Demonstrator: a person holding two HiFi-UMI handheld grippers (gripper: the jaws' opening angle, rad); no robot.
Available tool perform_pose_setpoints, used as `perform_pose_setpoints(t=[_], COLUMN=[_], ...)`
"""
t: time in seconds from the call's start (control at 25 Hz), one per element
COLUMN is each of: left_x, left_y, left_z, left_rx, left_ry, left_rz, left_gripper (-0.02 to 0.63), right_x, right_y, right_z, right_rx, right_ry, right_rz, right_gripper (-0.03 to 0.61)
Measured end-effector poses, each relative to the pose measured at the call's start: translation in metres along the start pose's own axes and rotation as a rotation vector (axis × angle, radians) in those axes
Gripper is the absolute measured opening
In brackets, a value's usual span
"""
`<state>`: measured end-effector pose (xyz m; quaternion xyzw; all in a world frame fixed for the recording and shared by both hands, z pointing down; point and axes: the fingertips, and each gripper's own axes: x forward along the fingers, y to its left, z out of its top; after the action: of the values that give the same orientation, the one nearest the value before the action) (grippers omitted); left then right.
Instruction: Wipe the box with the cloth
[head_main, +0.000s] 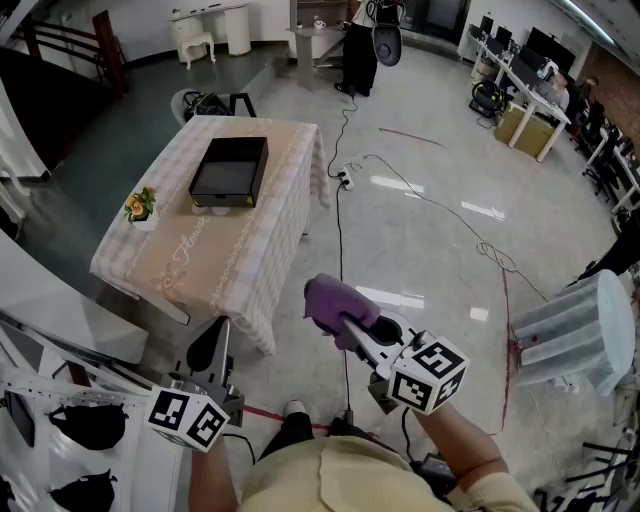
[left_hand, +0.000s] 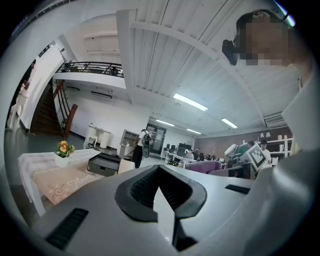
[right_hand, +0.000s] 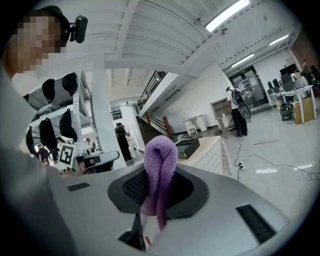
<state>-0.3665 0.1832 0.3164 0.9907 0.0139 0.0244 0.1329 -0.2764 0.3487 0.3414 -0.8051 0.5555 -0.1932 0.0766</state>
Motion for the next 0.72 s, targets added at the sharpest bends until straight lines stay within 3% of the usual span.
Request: perform_pose_setpoints(t=[0.16,0.36,0.6,0.72], left_x=[-0.004,-0.01,-0.016,-0.011], left_y=[0.018,0.049,0.082,0.093], left_z=[-0.001,-0.006,-0.013,-0.017], left_rx=[-0.018,-0.072,-0.032,-0.072], left_ry=[0.015,0.034,0.065,0.062], left_rz=[-0.003,-0.01,0.018,0.001], left_gripper=[0.014,0.014,0.014,0.014], right_x=[0.018,0.045,0.08,0.092], right_y=[0.006,0.017,0.03,0.036], right_z=[0.002,0.002,0.002,-0.001], right_rx=[0.001,0.076,0.067,0.064], right_ry=[0.003,-0.006,0.012,0.035], right_rz=[-0.004,0.013,0.006,0.026], right_gripper=[0.08,0.08,0.081,0.081])
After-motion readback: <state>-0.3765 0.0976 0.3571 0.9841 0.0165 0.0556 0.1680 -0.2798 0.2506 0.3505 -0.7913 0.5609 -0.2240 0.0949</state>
